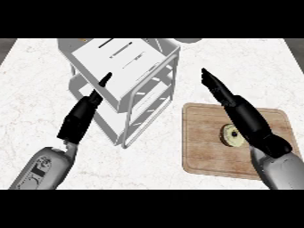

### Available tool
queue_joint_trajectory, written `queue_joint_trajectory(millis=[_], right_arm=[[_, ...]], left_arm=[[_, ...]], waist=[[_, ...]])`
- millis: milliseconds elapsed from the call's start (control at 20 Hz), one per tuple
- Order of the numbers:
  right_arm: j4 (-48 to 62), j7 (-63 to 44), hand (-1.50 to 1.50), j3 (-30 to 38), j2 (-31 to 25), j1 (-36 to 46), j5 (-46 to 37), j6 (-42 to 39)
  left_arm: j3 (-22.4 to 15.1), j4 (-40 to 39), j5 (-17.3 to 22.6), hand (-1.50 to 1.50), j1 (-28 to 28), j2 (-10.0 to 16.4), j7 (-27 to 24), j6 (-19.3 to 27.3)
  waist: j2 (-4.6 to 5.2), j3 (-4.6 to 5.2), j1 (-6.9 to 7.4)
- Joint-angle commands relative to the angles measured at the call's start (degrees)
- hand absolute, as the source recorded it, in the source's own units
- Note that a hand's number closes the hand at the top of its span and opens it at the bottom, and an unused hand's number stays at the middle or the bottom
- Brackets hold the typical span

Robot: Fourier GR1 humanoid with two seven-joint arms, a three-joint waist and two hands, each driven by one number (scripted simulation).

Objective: Pick the cupcake from the cutting board and place it in the tiered basket

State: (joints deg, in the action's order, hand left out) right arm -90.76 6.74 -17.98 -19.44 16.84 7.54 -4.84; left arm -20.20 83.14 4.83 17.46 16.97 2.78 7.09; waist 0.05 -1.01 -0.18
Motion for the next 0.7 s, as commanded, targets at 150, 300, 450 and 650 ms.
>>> queue_joint_trajectory(millis=[150,300,450,650], right_arm=[[8.95,-7.50,-1.50,16.36,5.64,-0.64,-1.24,23.78],[15.73,-12.67,-1.50,20.09,0.25,-5.23,-10.12,34.60],[16.88,-8.80,-1.50,24.06,15.28,-1.17,-6.89,49.41],[19.81,-7.26,-1.50,20.50,15.43,4.11,-17.94,59.88]], left_arm=[[3.49,-1.43,2.05,0.00,-3.74,-0.17,-2.49,1.33],[3.95,-0.38,3.76,0.00,-5.59,-0.96,-1.91,1.34],[3.79,-0.51,5.79,0.00,-7.17,-1.81,-2.95,-0.52],[3.68,-5.41,5.57,0.00,-8.22,-3.30,-7.12,-1.69]], waist=[[0.65,1.15,-0.35],[1.87,2.10,-1.43],[1.14,1.05,1.71],[0.52,1.23,1.26]])
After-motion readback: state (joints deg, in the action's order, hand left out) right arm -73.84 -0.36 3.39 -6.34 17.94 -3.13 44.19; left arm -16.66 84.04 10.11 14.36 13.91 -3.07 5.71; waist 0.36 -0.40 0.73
